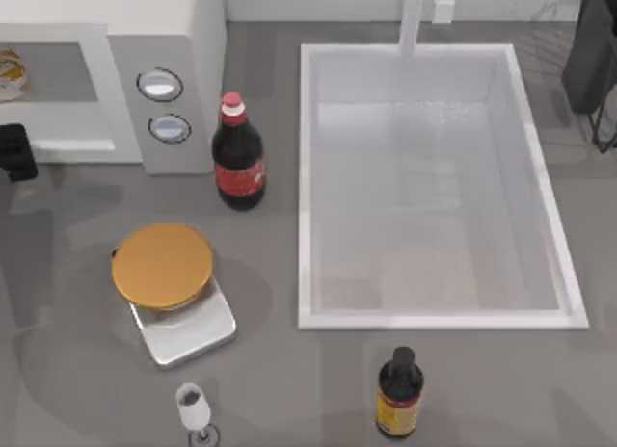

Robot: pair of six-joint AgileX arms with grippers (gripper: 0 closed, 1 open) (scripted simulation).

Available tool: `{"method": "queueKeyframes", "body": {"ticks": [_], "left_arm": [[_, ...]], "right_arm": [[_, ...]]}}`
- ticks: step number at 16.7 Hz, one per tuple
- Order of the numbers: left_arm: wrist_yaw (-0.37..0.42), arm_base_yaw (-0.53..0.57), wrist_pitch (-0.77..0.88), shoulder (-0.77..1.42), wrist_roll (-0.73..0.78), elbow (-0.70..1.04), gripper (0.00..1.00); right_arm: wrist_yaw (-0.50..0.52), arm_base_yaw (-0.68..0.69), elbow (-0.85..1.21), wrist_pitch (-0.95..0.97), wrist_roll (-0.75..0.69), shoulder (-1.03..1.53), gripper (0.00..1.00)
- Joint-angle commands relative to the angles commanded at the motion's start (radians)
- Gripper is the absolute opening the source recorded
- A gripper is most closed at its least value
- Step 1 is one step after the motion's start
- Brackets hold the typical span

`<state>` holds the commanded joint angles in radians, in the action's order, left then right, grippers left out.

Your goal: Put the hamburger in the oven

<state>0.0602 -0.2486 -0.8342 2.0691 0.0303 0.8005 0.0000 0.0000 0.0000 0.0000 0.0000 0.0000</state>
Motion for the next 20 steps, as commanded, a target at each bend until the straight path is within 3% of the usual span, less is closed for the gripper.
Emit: {"method": "queueKeyframes", "body": {"ticks": [9,16,20], "left_arm": [[0.082,-0.080,-0.205,-0.194,0.058,-0.444,1.00],[0.084,-0.072,-0.198,-0.207,0.059,-0.449,1.00],[0.087,-0.069,-0.074,-0.317,0.051,-0.421,1.00]], "right_arm": [[0.000,0.000,0.000,0.000,0.000,0.000,1.00],[0.000,0.000,0.000,0.000,0.000,0.000,1.00],[0.000,0.000,0.000,0.000,0.000,0.000,1.00]]}}
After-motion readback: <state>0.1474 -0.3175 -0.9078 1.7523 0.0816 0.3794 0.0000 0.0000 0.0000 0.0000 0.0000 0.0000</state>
